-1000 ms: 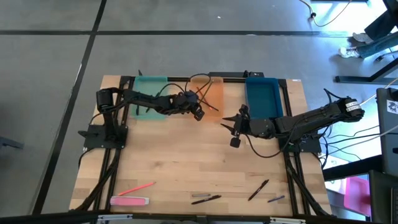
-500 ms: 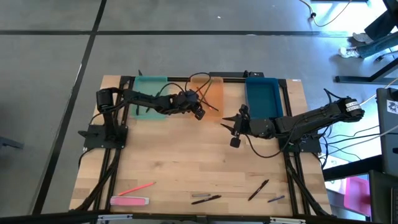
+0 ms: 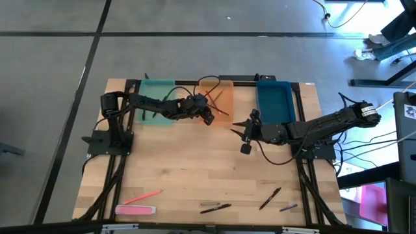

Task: Sort crayons/erasers/pens/pencils in bins
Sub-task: Put the gray crayon into the blue bin

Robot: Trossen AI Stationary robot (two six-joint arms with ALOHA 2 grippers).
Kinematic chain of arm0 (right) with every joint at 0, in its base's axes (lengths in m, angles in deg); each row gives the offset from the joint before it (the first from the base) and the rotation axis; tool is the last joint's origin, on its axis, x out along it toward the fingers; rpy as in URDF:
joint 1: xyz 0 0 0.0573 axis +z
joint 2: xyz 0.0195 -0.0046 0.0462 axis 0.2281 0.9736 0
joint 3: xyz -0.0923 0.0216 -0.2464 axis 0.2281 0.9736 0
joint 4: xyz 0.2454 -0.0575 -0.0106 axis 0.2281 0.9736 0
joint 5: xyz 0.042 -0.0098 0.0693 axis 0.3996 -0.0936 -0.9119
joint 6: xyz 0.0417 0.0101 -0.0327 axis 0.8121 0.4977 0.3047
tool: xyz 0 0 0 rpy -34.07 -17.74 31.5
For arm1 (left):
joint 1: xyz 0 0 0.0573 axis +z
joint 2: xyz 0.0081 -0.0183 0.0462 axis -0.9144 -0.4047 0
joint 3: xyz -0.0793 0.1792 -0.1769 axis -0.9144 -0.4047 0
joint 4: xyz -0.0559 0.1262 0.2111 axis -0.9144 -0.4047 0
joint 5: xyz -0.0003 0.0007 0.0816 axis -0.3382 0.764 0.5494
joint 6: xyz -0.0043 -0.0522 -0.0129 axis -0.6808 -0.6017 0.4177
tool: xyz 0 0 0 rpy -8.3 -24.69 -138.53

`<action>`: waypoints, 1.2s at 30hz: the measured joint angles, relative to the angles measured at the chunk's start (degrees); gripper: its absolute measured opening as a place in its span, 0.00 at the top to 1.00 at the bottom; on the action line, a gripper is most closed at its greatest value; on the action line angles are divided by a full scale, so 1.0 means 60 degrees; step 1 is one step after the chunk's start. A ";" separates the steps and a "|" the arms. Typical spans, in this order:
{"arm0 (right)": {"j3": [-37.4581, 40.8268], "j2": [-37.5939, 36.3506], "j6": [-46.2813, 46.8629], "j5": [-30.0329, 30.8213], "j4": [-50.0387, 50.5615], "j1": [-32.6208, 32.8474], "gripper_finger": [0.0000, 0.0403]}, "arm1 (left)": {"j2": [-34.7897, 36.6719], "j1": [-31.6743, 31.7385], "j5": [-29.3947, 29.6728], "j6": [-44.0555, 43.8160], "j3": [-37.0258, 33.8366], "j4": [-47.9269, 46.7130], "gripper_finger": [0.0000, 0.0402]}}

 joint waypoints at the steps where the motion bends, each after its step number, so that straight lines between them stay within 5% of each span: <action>1: 0.0001 0.0000 -0.0010 0.0000 -0.0001 0.0000 0.70 | 0.0000 0.0000 0.0000 0.0003 0.0000 0.0028 0.81; 9: -0.0475 -0.0182 -0.0438 0.0043 0.0720 0.0290 0.70 | 0.0877 -0.0531 0.0127 0.1809 0.0073 -0.0178 0.81; 15: -0.1668 -0.0175 -0.0222 0.0169 0.2891 0.1055 0.70 | 0.2446 -0.1900 0.1487 0.2721 0.0074 -0.2175 0.81; 21: -0.2874 -0.0060 0.0999 0.0372 0.5280 0.2155 0.70 | 0.3906 -0.3503 0.1941 0.1766 0.0080 -0.4573 0.81; 27: -0.3223 0.0359 0.1608 -0.0047 0.5663 0.3536 0.70 | 0.4690 -0.5291 0.2018 0.0475 0.0080 -0.6515 0.81; 36: -0.4033 0.1887 0.3064 -0.0405 0.6113 0.4594 0.70 | 0.4787 -0.7935 0.1960 -0.0089 0.0080 -0.6984 0.81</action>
